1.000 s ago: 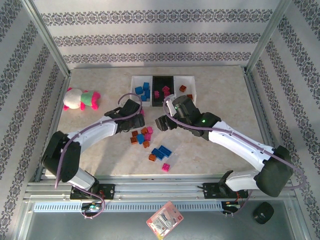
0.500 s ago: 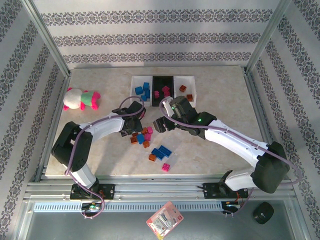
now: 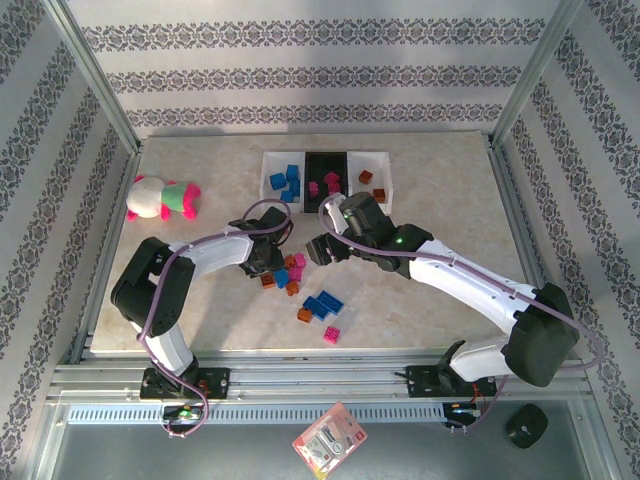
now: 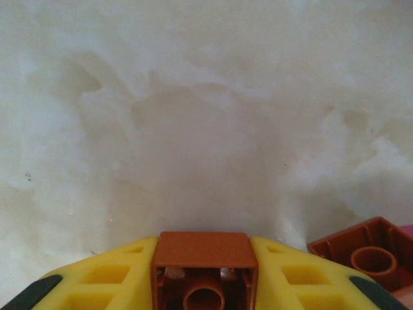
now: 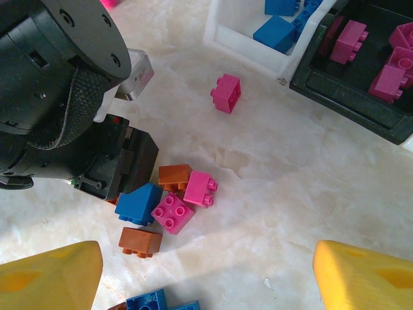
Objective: Sort the legos into containers by color
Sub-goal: Pick up the lego from the center of the table, then place the lego in the container.
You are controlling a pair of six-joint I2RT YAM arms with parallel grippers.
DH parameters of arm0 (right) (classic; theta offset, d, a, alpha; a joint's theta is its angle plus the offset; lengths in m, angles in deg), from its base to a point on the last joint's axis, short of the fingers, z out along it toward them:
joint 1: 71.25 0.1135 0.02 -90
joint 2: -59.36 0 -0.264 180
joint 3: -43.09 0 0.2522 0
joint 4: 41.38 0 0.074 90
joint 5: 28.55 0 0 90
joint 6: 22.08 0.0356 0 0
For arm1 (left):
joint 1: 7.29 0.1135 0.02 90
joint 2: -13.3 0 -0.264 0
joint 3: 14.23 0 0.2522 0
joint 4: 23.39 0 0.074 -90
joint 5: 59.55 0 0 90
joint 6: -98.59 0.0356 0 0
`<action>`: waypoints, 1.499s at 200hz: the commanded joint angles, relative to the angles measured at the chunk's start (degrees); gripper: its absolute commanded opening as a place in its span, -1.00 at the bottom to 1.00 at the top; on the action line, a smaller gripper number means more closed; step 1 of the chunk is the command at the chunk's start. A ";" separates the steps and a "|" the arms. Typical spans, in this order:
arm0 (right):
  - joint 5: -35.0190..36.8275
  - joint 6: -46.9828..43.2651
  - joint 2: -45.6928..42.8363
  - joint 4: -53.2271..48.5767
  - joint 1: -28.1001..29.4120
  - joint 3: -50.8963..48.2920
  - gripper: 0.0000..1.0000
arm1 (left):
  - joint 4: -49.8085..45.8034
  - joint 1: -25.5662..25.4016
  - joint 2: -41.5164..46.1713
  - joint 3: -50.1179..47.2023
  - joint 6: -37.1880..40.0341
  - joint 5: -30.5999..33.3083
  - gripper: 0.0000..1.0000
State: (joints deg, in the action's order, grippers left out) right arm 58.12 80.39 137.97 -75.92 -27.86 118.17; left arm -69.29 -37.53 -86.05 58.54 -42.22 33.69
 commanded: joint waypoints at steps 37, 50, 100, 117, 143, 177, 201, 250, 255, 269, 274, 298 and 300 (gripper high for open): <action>0.05 2.04 -3.13 2.37 -0.89 -1.72 0.69 | -0.17 0.67 4.67 4.12 5.39 2.46 -0.43; 0.40 3.02 -4.98 3.58 -2.02 -3.27 0.69 | 1.97 0.62 4.34 6.32 6.12 1.85 -0.46; 2.55 4.93 -14.08 4.73 -8.38 -9.04 0.69 | 9.99 -2.32 -7.15 24.67 7.09 -1.77 -0.52; 3.45 3.53 -16.79 2.00 -9.65 -9.86 0.69 | 10.02 -3.59 -13.87 34.51 6.88 -3.22 -0.54; 4.51 3.00 -21.11 -0.91 -11.11 -11.49 0.69 | 7.78 -5.71 -24.56 50.58 7.45 -5.63 -0.54; 4.34 3.94 -25.32 -2.92 -12.94 -13.57 0.69 | -0.42 -6.94 -40.53 74.82 10.40 -4.83 -0.55; 3.95 4.16 -26.95 -3.61 -13.90 -14.36 0.69 | -5.17 -6.88 -50.74 91.01 12.04 -3.30 -0.56; 3.68 4.56 -28.81 -3.40 -15.09 -15.83 0.69 | 0.79 -5.76 -54.29 94.59 12.28 -4.39 -0.46; 3.60 4.75 -28.94 -3.33 -15.13 -15.96 0.68 | 1.06 -5.74 -54.24 94.63 12.77 -4.83 -0.38; 3.34 4.93 -29.20 -3.05 -15.18 -16.27 0.68 | 1.53 -5.72 -53.89 94.56 14.58 -5.97 -0.01; 3.25 4.93 -29.21 -3.03 -15.27 -16.32 0.69 | 1.56 -5.75 -53.70 94.54 15.19 -6.43 0.15; 2.12 4.93 -28.70 -2.44 -15.27 -16.33 0.69 | 1.82 -5.76 -51.76 93.63 18.09 -7.64 0.53; 2.04 4.93 -28.62 -2.39 -15.27 -16.32 0.68 | 1.86 -5.76 -51.54 93.48 18.33 -7.68 0.53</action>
State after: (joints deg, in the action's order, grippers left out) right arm 61.35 84.52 109.60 -78.98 -42.65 102.30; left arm -67.74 -43.91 -140.71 151.30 -28.28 27.55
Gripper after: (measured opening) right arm 0.843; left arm 0.736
